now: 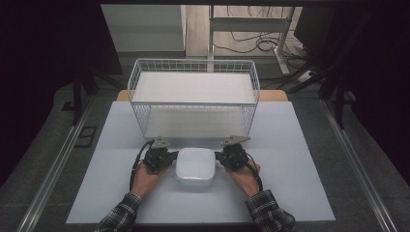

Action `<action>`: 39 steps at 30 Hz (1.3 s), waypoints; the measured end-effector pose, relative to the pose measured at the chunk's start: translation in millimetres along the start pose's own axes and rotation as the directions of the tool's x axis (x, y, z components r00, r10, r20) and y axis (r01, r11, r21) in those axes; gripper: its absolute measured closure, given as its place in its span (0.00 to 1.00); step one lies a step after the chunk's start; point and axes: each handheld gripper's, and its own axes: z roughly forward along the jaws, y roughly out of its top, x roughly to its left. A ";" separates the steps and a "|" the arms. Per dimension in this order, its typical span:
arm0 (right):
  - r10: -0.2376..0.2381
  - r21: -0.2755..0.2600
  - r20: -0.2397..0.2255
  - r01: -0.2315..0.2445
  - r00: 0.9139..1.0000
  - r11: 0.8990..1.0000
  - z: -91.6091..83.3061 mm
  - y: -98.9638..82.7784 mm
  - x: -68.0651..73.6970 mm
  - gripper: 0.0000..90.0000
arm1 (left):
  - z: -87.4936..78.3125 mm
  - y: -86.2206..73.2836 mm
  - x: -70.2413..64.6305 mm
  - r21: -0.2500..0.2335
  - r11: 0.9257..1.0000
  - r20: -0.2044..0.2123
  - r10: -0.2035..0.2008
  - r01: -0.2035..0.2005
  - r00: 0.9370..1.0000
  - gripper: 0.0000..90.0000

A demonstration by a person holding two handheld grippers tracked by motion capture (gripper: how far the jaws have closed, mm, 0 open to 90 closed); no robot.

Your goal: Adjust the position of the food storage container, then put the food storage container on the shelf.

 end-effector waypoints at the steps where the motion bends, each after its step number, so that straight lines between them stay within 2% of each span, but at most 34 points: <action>1: 0.007 0.000 -0.007 -0.007 1.000 1.000 -0.4 -0.7 -0.6 0.99 | -1.0 -0.6 -1.4 0.003 1.000 0.000 -0.002 0.002 1.000 1.00; 6: 0.014 0.009 -0.025 -0.014 1.000 1.000 -6.2 -6.4 1.1 0.99 | -9.8 -0.7 -12.6 0.008 1.000 0.005 0.013 -0.013 1.000 1.00; 11: 0.006 0.024 -0.031 -0.005 0.999 1.000 -15.4 -12.6 6.5 0.98 | -16.1 -4.3 -25.4 0.014 1.000 0.030 0.015 -0.015 0.999 1.00; 12: -0.001 0.023 -0.030 0.002 1.000 1.000 -17.3 -13.8 7.3 0.97 | -16.3 -4.6 -25.9 0.019 0.999 0.022 0.026 -0.026 0.999 0.99; 14: -0.010 0.025 -0.004 0.010 1.000 1.000 -21.9 -14.6 7.8 0.96 | -18.9 -5.4 -23.0 0.020 1.000 0.005 0.012 -0.012 1.000 0.97; 16: -0.016 0.017 0.014 0.016 1.000 1.000 -30.7 -16.1 4.9 0.94 | -29.3 -7.8 -19.8 0.014 1.000 -0.013 0.008 -0.008 1.000 0.94; 17: -0.013 0.005 0.013 0.013 1.000 1.000 -36.0 -17.6 3.8 0.92 | -29.3 -7.8 -19.8 0.014 1.000 -0.013 0.008 -0.008 1.000 0.90; 18: -0.013 0.005 0.013 0.013 1.000 1.000 -36.0 -17.6 3.8 0.92 | -36.7 -10.4 -19.6 0.002 1.000 -0.009 -0.001 0.001 1.000 0.90; 19: -0.011 -0.013 -0.002 0.011 1.000 1.000 -48.9 -22.0 3.8 0.85 | -47.2 -15.8 -20.3 -0.015 1.000 0.002 -0.005 0.005 1.000 0.82; 22: -0.043 -0.004 0.011 0.043 0.999 0.999 -61.7 -32.1 8.7 0.77 | -60.2 -24.8 -25.3 -0.025 1.000 0.002 -0.016 0.016 1.000 0.69; 24: -0.038 -0.004 0.008 0.038 0.999 0.999 -68.0 -37.9 11.5 0.69 | -67.6 -31.1 -29.8 -0.038 0.999 -0.009 -0.006 0.005 1.000 0.59; 26: -0.036 -0.015 0.019 0.036 0.999 0.999 -74.6 -42.1 15.2 0.54 | -72.7 -37.6 -34.0 -0.052 0.999 -0.022 0.015 -0.016 1.000 0.43; 28: -0.041 -0.036 0.040 0.042 0.998 0.998 -80.9 -46.7 18.9 0.39 | -76.7 -45.9 -36.4 -0.065 0.998 0.001 0.021 -0.021 1.000 0.28; 29: -0.031 -0.048 0.033 0.033 0.999 0.998 -83.6 -50.4 19.7 0.30 | -77.3 -48.5 -36.7 -0.065 0.998 0.012 0.016 -0.015 1.000 0.25; 31: -0.012 -0.050 0.014 0.013 1.000 0.999 -86.1 -56.7 20.4 0.21 | -76.3 -52.9 -38.1 -0.047 0.999 0.020 0.014 -0.013 1.000 0.14; 34: -0.014 -0.029 0.004 0.014 1.000 0.999 -87.3 -62.6 22.7 0.16 | -74.0 -52.5 -41.0 -0.020 0.999 0.011 0.041 -0.040 0.999 0.08; 37: -0.018 -0.012 0.028 0.019 0.999 1.000 -87.9 -62.3 25.2 0.13 | -75.2 -49.9 -42.5 -0.034 0.999 0.020 0.033 -0.033 0.999 0.06; 39: 0.000 -0.001 0.039 0.000 0.999 1.000 -89.0 -59.3 26.0 0.13 | -75.6 -49.6 -42.6 -0.032 0.999 0.025 0.029 -0.029 0.999 0.05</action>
